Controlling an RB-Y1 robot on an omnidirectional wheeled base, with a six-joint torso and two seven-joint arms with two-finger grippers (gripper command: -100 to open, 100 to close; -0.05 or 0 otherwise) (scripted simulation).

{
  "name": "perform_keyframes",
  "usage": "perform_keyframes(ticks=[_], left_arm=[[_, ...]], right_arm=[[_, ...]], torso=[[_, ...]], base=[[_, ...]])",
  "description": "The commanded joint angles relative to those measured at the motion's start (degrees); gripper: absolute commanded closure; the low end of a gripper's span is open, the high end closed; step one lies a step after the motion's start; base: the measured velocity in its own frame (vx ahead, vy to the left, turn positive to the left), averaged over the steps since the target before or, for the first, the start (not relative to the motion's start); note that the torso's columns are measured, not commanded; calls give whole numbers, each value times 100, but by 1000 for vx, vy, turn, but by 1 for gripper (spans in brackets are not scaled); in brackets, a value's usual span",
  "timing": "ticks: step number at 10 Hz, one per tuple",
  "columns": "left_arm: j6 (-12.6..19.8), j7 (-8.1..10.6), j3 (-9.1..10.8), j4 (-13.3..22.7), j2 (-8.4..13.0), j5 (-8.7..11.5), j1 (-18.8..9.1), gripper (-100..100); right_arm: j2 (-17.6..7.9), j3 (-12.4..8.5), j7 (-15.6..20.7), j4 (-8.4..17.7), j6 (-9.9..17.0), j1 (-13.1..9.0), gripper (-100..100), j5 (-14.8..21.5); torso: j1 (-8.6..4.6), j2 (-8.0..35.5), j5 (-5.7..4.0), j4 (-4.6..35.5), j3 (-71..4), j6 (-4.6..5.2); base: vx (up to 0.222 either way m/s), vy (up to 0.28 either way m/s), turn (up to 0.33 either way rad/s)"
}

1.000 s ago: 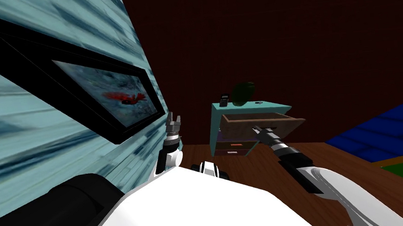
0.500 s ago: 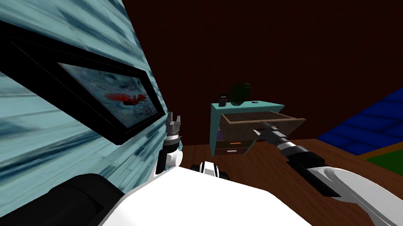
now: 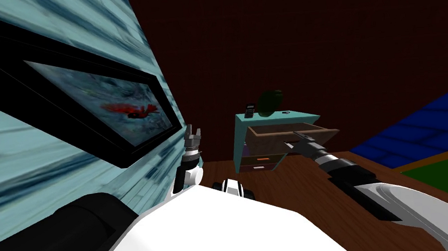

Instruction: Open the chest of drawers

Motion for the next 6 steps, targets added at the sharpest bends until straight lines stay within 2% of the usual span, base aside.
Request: perform_keyframes(ticks=[1, 6], left_arm=[[0, 0, 0, 0, 0, 0, 0, 0], [0, 0, 0, 0, 0, 0, 0, 0]], right_arm=[[-9, -1, -21, 4, 4, 10, 0, -1], [-2, 19, -16, 35, 0, 36, 0, 7]], torso=[[2, 1, -4, -6, 3, -5], [-5, -22, -15, -22, -11, -5]], base=[[0, 0, 0], [0, 0, 0]])
